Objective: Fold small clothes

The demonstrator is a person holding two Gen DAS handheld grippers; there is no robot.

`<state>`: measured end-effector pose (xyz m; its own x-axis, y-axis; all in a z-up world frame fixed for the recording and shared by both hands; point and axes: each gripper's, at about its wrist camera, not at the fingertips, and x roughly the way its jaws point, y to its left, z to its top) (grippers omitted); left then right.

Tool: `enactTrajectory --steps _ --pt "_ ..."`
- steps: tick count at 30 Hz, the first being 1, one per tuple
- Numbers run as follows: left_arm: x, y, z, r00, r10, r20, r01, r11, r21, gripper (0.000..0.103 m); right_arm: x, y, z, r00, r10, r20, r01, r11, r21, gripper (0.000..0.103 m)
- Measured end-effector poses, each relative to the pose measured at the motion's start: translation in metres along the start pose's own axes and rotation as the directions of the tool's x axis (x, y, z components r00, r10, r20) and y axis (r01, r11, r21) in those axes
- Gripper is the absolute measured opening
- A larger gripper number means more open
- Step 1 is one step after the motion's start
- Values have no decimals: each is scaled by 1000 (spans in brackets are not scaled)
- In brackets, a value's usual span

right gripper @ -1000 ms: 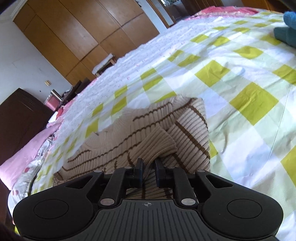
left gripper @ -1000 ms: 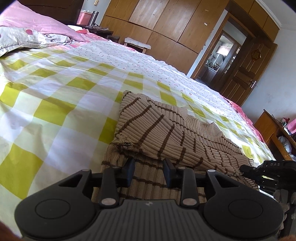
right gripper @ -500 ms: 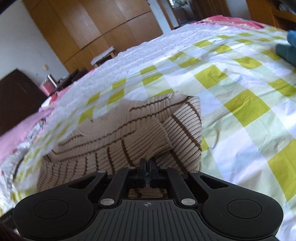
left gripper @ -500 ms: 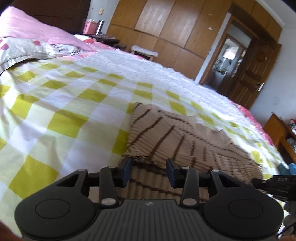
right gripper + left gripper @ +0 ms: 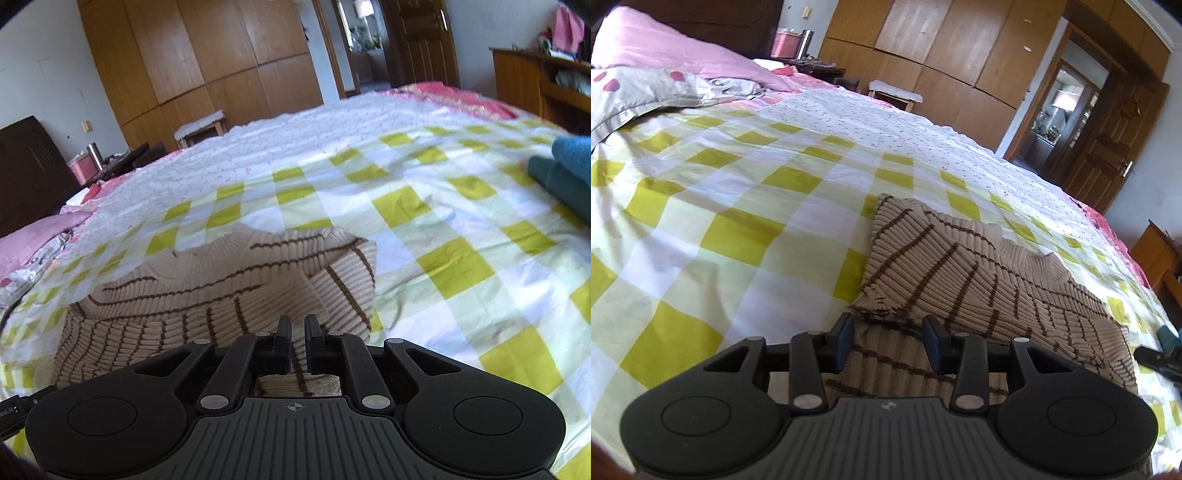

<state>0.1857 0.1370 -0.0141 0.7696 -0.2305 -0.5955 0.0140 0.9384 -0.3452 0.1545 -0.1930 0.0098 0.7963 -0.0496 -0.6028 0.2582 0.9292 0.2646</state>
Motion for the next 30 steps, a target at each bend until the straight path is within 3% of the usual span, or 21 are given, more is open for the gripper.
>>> enactTrajectory --steps 4,10,14,21,30 --pt "-3 -10 -2 1000 -10 12 10 999 45 45 3 21 1 999 28 22 -26 995 -94 11" --pt "1 -18 -3 1000 -20 10 19 996 83 45 25 38 4 997 79 -26 -82 990 -116 10" --pt "8 -13 -4 1000 1 -26 0 998 65 45 42 19 -2 995 11 -102 -15 999 -42 9" --pt "7 -12 -4 1000 2 -27 -1 998 59 45 20 -8 -10 994 -36 -100 34 999 -20 10" --pt "-13 -13 2 998 -14 61 10 998 69 45 -16 -11 -6 997 -76 4 76 997 -20 11"
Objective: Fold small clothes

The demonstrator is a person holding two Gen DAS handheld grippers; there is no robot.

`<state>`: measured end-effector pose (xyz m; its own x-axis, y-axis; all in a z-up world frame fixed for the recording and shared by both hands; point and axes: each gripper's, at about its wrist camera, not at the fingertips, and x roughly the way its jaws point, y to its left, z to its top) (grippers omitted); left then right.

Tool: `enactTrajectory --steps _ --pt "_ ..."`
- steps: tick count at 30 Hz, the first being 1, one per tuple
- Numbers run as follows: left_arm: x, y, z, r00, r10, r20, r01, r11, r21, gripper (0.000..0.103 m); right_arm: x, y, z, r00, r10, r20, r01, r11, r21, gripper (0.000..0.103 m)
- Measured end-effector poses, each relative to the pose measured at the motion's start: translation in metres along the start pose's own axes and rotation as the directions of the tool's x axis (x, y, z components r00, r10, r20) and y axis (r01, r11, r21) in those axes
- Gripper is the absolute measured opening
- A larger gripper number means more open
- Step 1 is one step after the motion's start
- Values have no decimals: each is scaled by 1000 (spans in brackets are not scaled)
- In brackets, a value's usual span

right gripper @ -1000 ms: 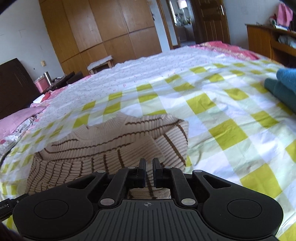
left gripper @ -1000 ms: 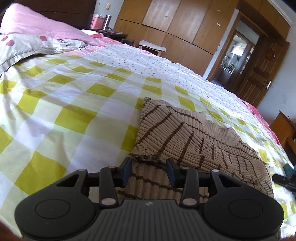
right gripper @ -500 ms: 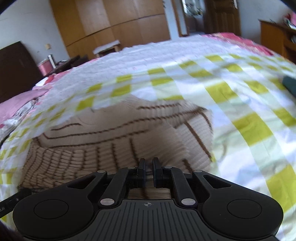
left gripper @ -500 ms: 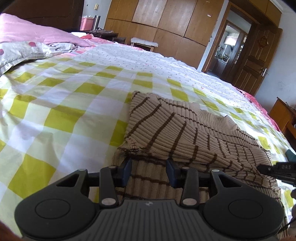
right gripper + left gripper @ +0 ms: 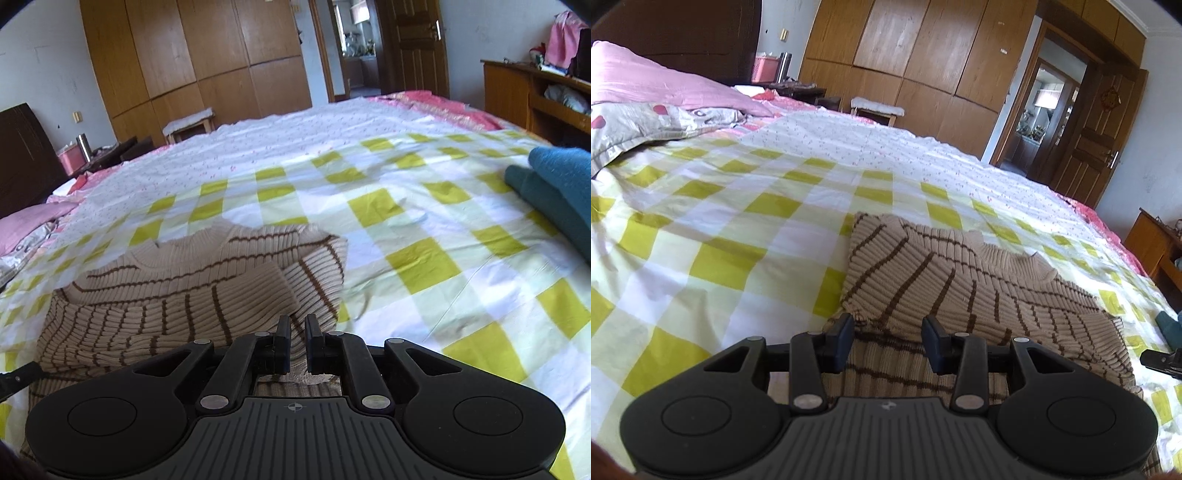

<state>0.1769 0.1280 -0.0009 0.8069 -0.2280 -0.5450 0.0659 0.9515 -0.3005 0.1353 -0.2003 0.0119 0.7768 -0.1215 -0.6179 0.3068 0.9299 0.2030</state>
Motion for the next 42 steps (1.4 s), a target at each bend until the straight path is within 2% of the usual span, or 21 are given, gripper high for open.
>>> enactTrajectory --steps 6,11,14,16,19,23,27,29,31,35,38,42 --pt "-4 10 7 999 27 34 -27 1000 -15 45 -11 -3 4 999 22 35 -23 999 46 12" --pt "0 21 9 998 52 30 -51 997 -55 45 -10 -20 2 1000 -17 23 16 997 73 16" --pt "3 21 11 998 47 31 -45 997 -69 45 -10 -25 1 1000 -8 25 6 997 73 16" --pt "4 16 13 998 47 38 -45 997 -58 45 -7 -21 1 999 25 24 -26 998 53 16" --pt "10 2 15 1000 9 22 -8 999 -43 46 4 -6 3 994 105 -7 -105 994 16 16" --pt "23 -22 18 1000 -14 6 14 999 32 46 21 25 4 977 209 -46 -212 975 -63 16" --pt "43 -29 19 998 -2 -60 6 997 71 46 36 44 5 965 256 -63 -261 961 -94 16" --pt "52 -25 15 995 23 -97 -14 996 83 46 45 44 5 972 222 -84 -230 966 -114 16" --pt "51 -22 11 995 18 -102 -9 996 93 48 56 34 2 979 164 -124 -177 979 -102 15" --pt "43 -23 11 995 28 -99 -17 994 109 48 55 9 -1 971 191 -140 -195 981 -16 13" --pt "37 -23 12 994 39 -106 -27 994 106 48 48 4 -2 977 175 -123 -179 984 -21 13" --pt "26 -15 9 989 50 -141 -39 996 77 48 51 0 -3 975 158 -156 -163 986 -17 13"
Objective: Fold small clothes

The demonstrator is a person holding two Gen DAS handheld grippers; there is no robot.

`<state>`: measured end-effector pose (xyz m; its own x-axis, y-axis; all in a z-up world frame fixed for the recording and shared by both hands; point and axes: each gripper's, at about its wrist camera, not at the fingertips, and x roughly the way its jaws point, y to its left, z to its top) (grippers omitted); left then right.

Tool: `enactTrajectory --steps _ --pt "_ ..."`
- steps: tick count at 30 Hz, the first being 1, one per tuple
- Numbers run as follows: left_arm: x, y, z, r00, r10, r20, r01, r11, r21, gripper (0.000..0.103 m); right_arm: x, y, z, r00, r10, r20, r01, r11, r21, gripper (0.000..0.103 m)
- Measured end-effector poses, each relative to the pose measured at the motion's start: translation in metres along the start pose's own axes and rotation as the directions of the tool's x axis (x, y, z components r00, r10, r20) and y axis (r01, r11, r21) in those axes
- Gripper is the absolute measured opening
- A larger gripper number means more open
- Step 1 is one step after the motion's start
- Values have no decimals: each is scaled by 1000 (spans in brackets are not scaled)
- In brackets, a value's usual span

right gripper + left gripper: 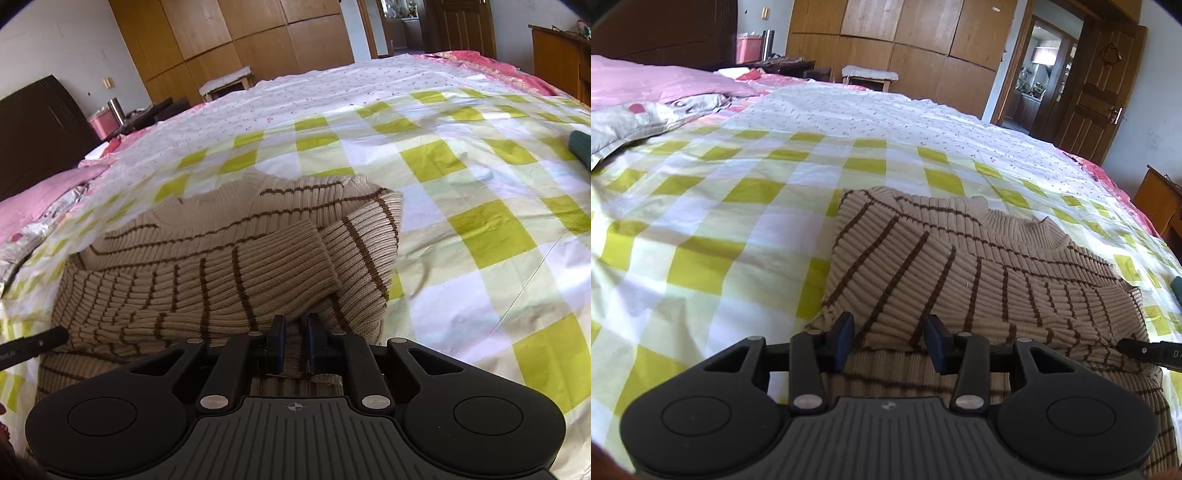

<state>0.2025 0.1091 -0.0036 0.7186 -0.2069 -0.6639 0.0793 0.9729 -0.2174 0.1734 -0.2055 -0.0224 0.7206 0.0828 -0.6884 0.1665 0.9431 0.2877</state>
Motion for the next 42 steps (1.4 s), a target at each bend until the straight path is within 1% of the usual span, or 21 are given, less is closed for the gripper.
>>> enactTrajectory --steps 3,7,14,17,21,27,31,33,36,40,42 --pt "-20 3 -7 1000 22 -10 -22 1000 12 48 -16 -3 1 999 36 3 -36 999 29 16" --pt "-53 13 -22 999 26 -29 -26 999 18 48 -47 -7 -13 996 88 -6 -88 996 -1 16" --pt "-107 30 -60 995 42 -96 -42 999 2 48 -102 -26 -57 985 143 -93 -144 989 -9 18" --pt "-123 32 -78 989 25 -144 -27 1000 -12 48 -124 -33 -73 978 158 -135 -162 987 -22 21" --pt "-139 29 -97 981 50 -185 -49 999 9 48 -144 -40 -93 968 161 -190 -172 984 -41 24" --pt "-150 24 -117 962 47 -269 -45 999 17 48 -157 -50 -119 951 139 -275 -158 986 -47 24" --pt "-157 21 -126 949 84 -302 -67 996 67 48 -164 -56 -131 934 139 -329 -160 987 -36 24" --pt "-162 22 -127 948 81 -308 -62 996 68 48 -166 -58 -135 925 146 -351 -167 985 -32 24" --pt "-170 26 -127 947 91 -309 -70 994 79 48 -168 -55 -141 922 146 -359 -175 983 -48 24" --pt "-179 30 -129 946 109 -307 -84 992 92 47 -166 -49 -143 911 150 -385 -191 979 -69 24" --pt "-179 32 -131 943 115 -311 -90 991 95 47 -166 -46 -144 910 147 -387 -193 978 -83 24"
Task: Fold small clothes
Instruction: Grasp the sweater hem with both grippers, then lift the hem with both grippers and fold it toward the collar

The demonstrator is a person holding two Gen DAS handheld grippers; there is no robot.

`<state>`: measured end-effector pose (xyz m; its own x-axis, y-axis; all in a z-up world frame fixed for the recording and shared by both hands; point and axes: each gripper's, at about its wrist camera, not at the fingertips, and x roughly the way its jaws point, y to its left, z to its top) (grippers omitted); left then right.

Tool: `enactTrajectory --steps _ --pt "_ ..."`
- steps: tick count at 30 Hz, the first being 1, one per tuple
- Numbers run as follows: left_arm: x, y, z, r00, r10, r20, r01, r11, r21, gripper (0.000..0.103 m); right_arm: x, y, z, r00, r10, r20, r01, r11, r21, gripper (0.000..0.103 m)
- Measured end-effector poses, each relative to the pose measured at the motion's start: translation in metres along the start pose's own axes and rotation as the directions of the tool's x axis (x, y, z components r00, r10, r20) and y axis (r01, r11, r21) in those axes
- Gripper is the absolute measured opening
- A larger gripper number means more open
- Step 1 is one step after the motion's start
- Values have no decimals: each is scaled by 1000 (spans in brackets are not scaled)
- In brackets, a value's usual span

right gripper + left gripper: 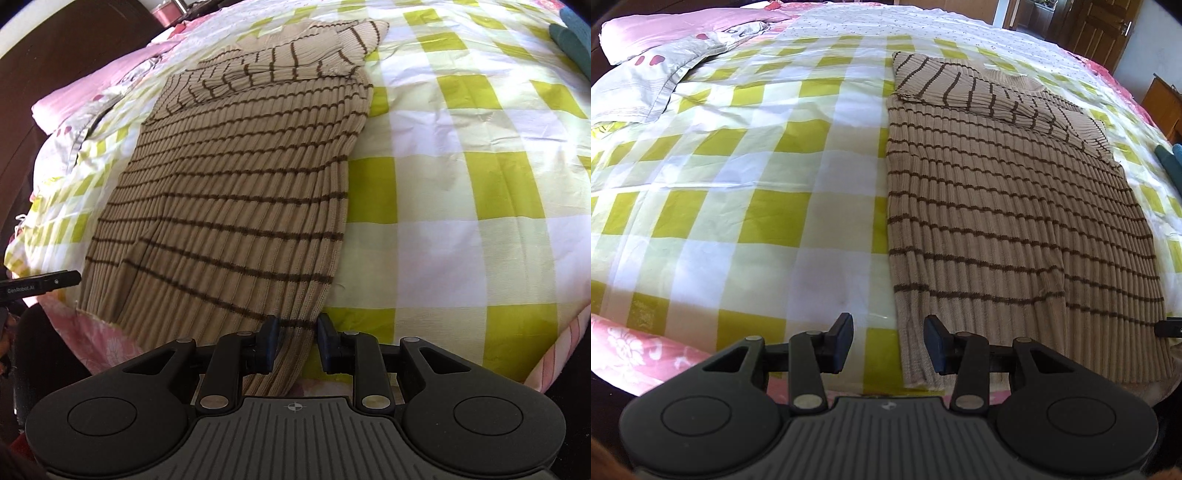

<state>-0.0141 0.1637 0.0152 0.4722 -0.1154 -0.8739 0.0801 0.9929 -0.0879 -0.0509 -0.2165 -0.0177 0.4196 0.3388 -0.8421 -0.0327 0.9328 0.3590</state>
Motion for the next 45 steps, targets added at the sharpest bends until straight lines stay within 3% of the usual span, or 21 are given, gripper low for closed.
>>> enactTrajectory --steps 5,12,16,22,25,28,32,35,45 --pt "2 -5 -3 1000 12 -10 -12 999 44 46 0 0 0 1000 18 -8 -18 1000 7 24" --pt "14 -28 -3 998 25 -56 -17 988 153 26 1 2 0 1000 19 -9 -19 1000 -7 24" --pt "21 -39 -1 997 53 -62 -41 982 185 24 3 2 0 1000 22 -8 -22 1000 -7 24" --pt "20 -30 3 996 17 -83 -7 993 118 21 4 2 1 1000 25 -10 -25 1000 -12 23" --pt "18 -22 2 997 -24 -78 28 998 56 16 3 -2 1 999 46 -7 -46 999 12 9" --pt "15 -16 3 995 -77 -64 78 997 1 15 1 -8 1 996 94 4 -94 994 58 7" --pt "6 -4 11 978 -207 -2 205 971 -124 15 -10 -15 4 982 177 68 -184 975 121 7" --pt "1 4 20 964 -259 57 265 945 -190 15 -18 -20 10 969 211 129 -230 961 156 7" --pt "-3 17 28 947 -287 146 316 915 -250 11 -39 -28 21 948 230 220 -277 936 217 7"
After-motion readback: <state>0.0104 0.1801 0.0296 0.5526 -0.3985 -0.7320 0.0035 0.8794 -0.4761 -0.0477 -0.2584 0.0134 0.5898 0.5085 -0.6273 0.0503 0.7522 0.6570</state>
